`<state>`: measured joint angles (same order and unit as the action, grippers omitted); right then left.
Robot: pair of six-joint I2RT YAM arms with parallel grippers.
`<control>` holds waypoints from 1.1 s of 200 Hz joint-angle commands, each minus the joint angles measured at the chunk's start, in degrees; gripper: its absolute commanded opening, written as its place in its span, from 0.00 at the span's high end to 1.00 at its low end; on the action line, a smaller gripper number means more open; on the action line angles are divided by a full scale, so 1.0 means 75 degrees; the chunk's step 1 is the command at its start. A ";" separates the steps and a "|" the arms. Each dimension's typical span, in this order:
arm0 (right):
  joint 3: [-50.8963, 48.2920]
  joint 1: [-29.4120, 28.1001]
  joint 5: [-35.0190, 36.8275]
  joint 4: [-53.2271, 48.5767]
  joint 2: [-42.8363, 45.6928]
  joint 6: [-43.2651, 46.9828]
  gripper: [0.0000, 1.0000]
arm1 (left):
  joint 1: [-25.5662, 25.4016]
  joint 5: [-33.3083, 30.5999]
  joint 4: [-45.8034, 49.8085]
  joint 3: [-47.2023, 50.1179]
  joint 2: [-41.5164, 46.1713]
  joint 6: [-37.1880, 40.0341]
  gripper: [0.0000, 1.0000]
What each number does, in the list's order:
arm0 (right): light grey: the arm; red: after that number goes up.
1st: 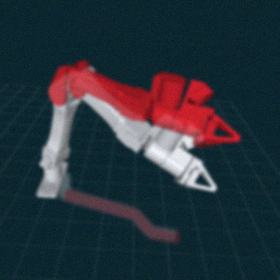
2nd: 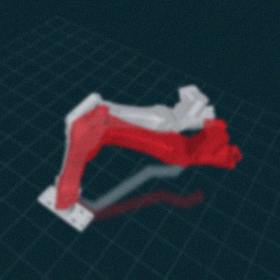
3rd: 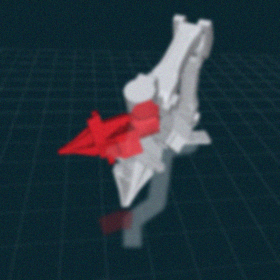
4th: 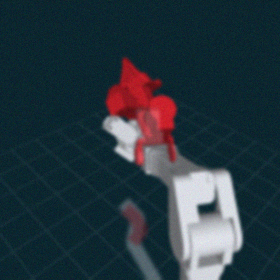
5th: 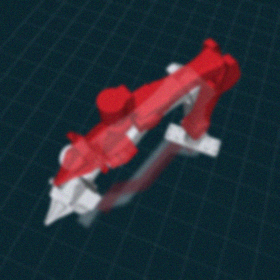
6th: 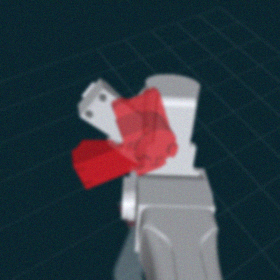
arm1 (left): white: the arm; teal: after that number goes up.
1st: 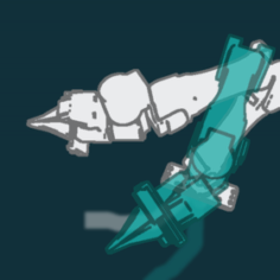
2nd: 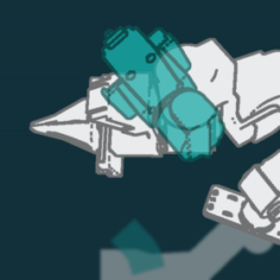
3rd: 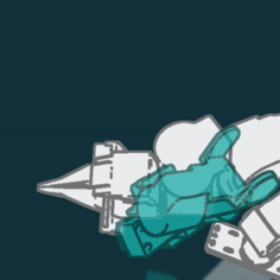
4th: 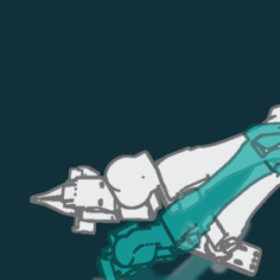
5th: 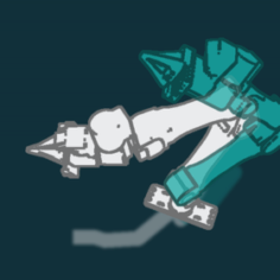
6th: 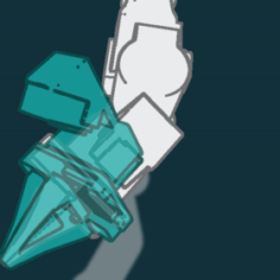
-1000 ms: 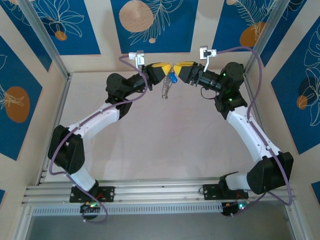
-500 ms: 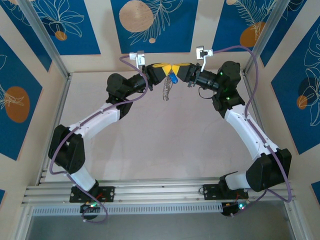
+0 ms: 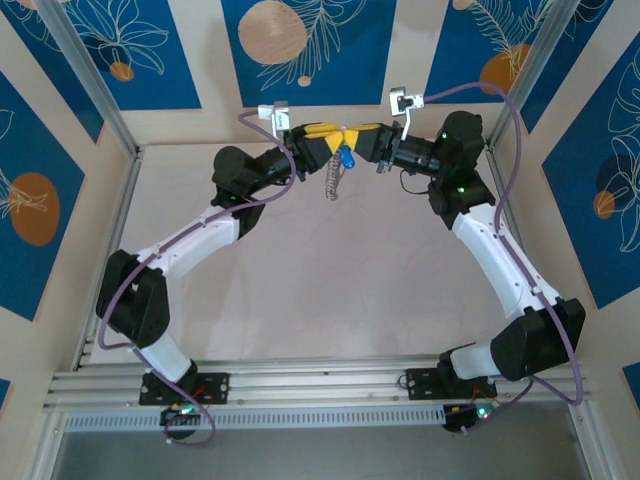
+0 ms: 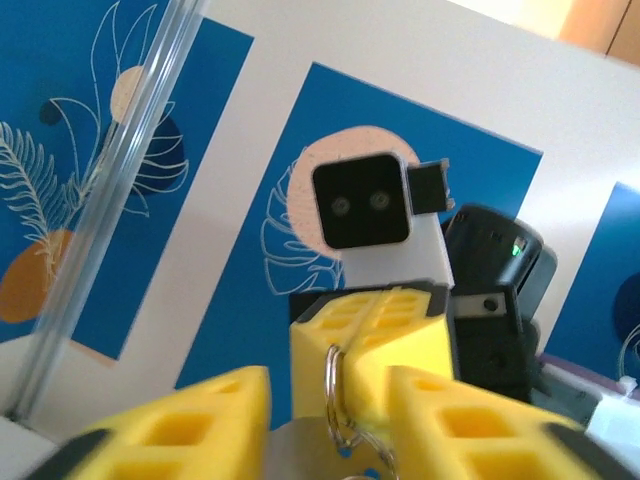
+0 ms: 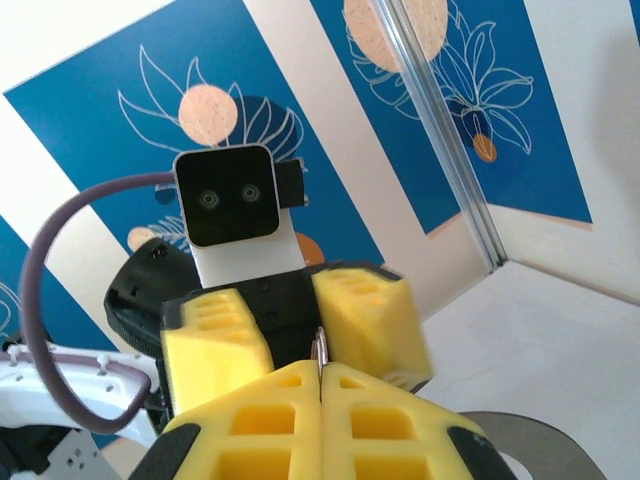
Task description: Put the keys on the keyring
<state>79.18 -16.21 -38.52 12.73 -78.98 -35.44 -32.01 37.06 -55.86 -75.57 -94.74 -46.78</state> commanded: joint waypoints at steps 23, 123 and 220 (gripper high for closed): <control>0.0927 0.0328 -0.0784 -0.2555 -0.0050 0.1830 1.00 | 0.0443 0.0398 0.0896 0.0080 0.0732 0.1025 0.43; 0.2734 0.0391 -0.1303 -0.6812 -0.0776 0.4824 1.00 | 0.0717 0.2217 0.5569 -0.1466 0.0578 0.4174 0.38; 0.3034 0.0119 -0.1170 -0.7635 -0.0990 0.5440 1.00 | 0.0461 0.2927 0.7435 -0.2399 0.0029 0.5296 0.58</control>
<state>99.35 -14.70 -46.70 -41.93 -85.76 3.31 -27.64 56.18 -4.23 -90.54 -93.76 -10.92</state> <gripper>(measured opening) 0.065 0.431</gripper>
